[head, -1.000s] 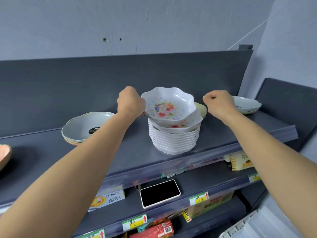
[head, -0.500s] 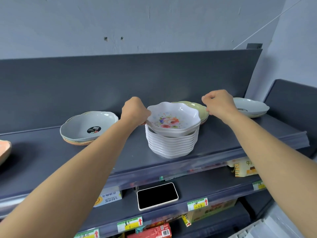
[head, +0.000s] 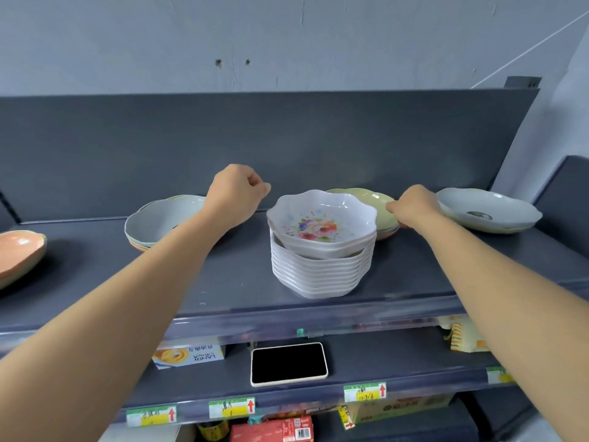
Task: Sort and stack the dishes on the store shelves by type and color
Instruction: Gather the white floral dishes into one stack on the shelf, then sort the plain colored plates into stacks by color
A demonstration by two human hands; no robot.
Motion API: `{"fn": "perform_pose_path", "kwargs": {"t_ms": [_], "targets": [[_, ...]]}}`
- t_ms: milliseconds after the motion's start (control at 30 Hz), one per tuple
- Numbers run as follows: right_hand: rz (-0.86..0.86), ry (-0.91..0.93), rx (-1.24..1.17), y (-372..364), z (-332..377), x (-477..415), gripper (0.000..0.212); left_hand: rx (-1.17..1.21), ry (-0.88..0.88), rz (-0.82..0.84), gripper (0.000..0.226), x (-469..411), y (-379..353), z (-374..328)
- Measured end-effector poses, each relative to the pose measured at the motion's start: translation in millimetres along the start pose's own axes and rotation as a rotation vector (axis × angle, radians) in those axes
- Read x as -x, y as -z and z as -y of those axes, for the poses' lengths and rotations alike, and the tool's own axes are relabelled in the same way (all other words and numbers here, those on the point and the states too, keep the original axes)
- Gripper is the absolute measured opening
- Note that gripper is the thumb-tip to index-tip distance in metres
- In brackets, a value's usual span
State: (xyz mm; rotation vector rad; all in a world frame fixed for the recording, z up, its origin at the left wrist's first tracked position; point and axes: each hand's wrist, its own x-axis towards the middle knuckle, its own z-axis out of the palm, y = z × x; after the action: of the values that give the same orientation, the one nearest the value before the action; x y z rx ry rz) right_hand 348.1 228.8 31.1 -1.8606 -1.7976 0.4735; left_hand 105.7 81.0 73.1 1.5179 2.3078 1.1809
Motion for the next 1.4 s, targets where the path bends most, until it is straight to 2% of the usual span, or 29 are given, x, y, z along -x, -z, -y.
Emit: {"fn": "perform_pose_path", "kwargs": {"t_ms": [133,233,400,467,767,1133,1400], "targets": [[0.029,-0.061,0.057,-10,-13,-13,0.019,-0.028,0.008,-0.023,0.019,1,-3,6],[0.073,-0.096,0.059,-16,-17,-18,0.004,-0.069,0.032,-0.050,0.020,1,-3,13],[0.052,-0.142,-0.003,-27,-22,-30,0.034,-0.090,0.092,-0.070,0.019,1,2,28],[0.019,-0.158,0.009,-29,-20,-34,0.038,-0.108,0.114,-0.070,0.015,3,5,34],[-0.032,-0.175,-0.003,-22,-15,-34,0.033,-0.165,0.182,-0.055,0.018,7,11,51],[0.037,-0.186,0.038,-12,-15,-14,0.034,-0.192,0.102,-0.052,0.021,10,5,35],[-0.119,-0.188,-0.066,-4,-7,-10,0.030,-0.229,0.111,-0.022,0.018,13,7,46]]}}
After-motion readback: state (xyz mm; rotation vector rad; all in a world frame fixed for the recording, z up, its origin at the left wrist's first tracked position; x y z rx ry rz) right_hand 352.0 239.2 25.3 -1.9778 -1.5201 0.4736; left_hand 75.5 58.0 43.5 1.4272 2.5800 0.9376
